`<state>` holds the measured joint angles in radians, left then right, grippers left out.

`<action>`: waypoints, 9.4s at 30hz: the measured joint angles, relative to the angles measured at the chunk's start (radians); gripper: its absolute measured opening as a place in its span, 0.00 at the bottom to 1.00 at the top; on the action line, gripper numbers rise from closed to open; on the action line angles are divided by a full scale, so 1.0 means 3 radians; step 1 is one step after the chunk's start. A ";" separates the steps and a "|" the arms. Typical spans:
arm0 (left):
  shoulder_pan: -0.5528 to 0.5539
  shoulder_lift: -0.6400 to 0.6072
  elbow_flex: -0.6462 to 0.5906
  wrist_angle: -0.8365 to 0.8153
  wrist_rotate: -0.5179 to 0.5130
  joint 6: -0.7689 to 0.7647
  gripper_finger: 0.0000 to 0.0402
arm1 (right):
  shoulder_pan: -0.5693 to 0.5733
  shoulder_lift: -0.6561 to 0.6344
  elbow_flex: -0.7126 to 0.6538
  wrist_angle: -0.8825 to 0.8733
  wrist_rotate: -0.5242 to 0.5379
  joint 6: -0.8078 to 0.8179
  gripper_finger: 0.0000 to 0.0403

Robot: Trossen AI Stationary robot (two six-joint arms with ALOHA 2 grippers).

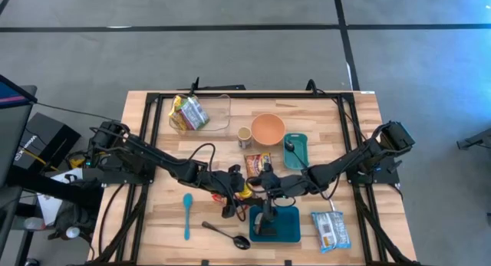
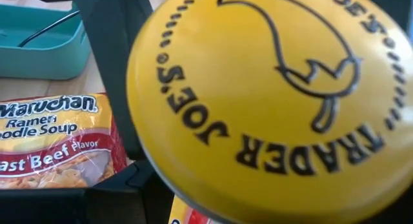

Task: Pick & Place Food Item
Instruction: Put the yellow seasoning bottle into the blue bin

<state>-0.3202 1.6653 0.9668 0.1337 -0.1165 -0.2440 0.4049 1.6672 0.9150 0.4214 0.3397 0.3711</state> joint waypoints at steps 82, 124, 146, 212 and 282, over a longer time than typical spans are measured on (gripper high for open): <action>0.0008 -0.0081 0.0004 -0.0231 -0.0010 0.0004 0.73 | -0.0010 0.0004 0.0000 -0.0164 0.0018 -0.0015 0.53; 0.0008 -0.0076 0.0000 -0.0285 -0.0051 0.0005 0.73 | 0.1119 -0.0855 0.0000 -0.1842 0.0512 0.0857 0.53; 0.0008 -0.0076 0.0000 -0.0273 -0.0057 0.0004 0.73 | 0.1902 -0.0764 -0.0012 -0.2777 0.2339 0.2250 0.53; 0.0007 -0.0075 0.0000 -0.0273 -0.0147 0.0003 0.73 | 0.1868 0.0514 -0.0011 -0.1796 0.2523 0.2343 0.53; 0.0007 -0.0076 0.0000 -0.0271 -0.0159 0.0003 0.73 | 0.1628 0.0507 -0.0010 -0.1794 0.1690 0.2242 0.59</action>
<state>-0.3182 1.6427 0.9668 0.0525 -0.1642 -0.2432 0.8932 1.8194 0.9119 -0.1169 0.8466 1.0435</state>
